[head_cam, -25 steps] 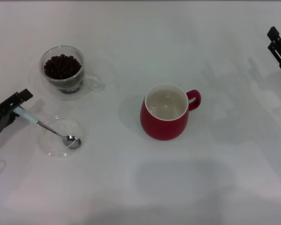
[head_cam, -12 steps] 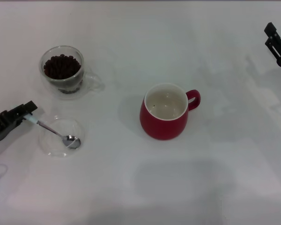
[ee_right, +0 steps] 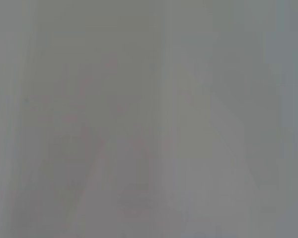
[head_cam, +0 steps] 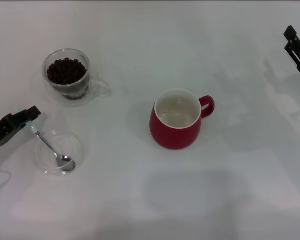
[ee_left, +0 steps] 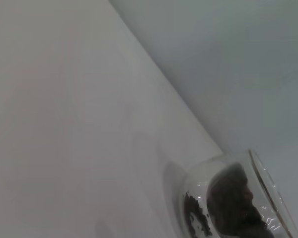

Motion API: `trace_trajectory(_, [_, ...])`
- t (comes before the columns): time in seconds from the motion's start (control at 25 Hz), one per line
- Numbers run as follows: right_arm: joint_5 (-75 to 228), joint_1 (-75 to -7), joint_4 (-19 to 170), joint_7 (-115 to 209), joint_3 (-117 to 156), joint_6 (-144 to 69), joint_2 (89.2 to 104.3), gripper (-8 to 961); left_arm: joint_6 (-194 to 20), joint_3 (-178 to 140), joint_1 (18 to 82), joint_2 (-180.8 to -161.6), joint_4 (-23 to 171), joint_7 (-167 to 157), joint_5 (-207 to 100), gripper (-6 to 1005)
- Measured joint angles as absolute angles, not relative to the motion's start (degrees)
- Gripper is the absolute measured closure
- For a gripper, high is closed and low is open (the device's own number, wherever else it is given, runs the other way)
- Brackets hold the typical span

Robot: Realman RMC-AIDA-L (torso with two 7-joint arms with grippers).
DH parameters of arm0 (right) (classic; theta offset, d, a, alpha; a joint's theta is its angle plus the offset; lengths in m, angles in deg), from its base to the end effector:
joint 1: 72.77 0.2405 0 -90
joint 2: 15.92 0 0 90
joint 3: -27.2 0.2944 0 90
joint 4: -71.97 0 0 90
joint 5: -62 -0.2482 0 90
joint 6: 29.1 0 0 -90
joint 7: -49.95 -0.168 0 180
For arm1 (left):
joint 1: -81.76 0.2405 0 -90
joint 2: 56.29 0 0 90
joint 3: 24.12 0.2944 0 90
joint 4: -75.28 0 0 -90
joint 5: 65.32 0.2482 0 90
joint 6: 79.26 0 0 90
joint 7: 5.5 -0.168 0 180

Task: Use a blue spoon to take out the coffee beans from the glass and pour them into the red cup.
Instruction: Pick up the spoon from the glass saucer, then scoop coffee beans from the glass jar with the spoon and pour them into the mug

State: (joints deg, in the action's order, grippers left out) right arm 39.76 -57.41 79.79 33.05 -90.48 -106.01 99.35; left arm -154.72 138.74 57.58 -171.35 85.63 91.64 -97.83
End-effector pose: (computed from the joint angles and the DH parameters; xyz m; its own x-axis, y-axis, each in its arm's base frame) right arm 0.4205 0.3189 -0.0272 0.7153 0.0614 -0.6961 -0.6647 -0.2477 -0.7048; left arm -0.4349 0.3136 -0.0639 -0.0675 0.7044 0.7066 0.9794 -0.0884 0.1816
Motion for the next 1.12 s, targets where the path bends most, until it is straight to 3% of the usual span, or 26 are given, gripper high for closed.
trace_trajectory(0.64, [39.7,-57.8,79.7,33.0,-90.5,-106.0,99.3,239,-163.7,138.5,56.8,-170.82,86.1,89.5,-102.8,862])
trace_trajectory(1.12, [39.7,-57.8,79.7,32.7,-90.5,-106.0,99.3,239,-175.2,138.7,53.8,-168.22,90.1,87.0,-115.1,865])
